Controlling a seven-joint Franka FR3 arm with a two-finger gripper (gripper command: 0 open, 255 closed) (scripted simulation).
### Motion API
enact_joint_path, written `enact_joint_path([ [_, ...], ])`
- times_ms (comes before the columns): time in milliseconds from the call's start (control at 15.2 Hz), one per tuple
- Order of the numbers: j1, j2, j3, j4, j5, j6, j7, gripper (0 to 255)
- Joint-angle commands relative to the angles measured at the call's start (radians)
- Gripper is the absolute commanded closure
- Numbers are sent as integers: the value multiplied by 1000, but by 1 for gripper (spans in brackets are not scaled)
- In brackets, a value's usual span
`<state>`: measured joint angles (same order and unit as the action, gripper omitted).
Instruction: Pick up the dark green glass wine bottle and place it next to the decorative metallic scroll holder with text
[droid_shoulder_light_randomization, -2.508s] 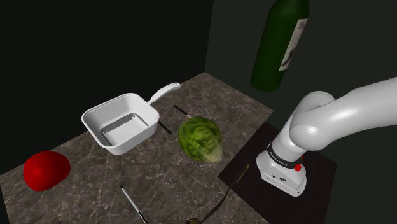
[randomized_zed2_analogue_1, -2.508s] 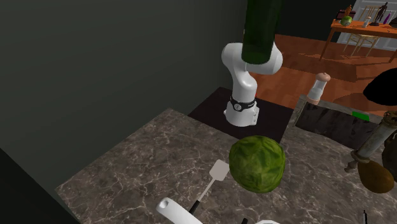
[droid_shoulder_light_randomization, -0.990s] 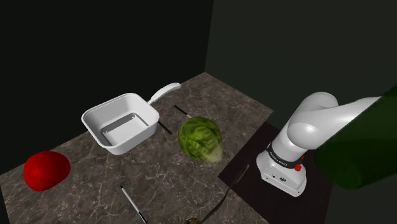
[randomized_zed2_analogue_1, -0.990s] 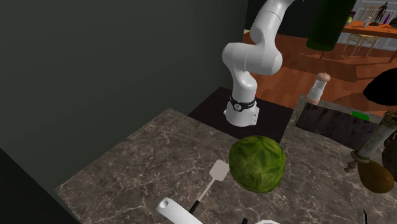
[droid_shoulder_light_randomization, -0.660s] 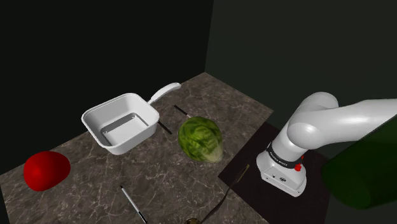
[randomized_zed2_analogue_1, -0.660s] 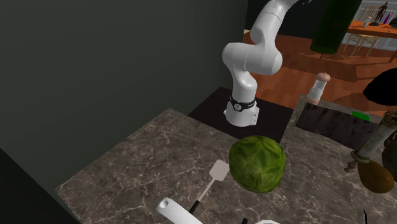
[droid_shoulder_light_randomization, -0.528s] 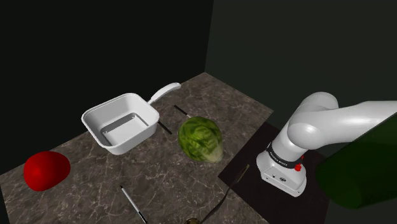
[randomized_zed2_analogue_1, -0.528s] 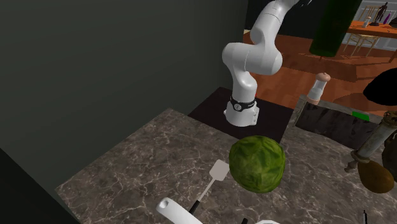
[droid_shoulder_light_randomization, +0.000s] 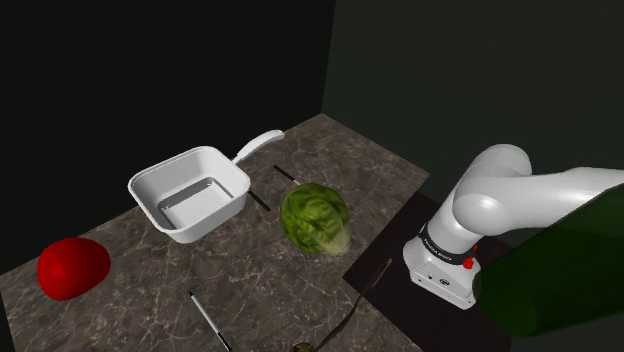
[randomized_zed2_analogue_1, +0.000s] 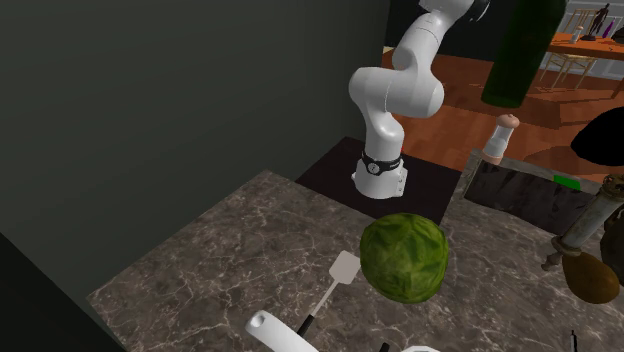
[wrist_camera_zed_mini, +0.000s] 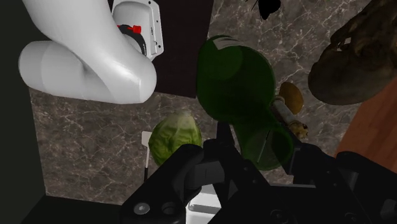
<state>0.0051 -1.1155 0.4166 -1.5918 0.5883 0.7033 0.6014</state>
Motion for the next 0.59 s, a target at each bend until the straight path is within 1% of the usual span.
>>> enact_joint_path([
  [0, 6, -31, 1, -49, 0, 17, -11, 255],
  [528, 27, -151, 11, -225, 8, 73, -44, 255],
])
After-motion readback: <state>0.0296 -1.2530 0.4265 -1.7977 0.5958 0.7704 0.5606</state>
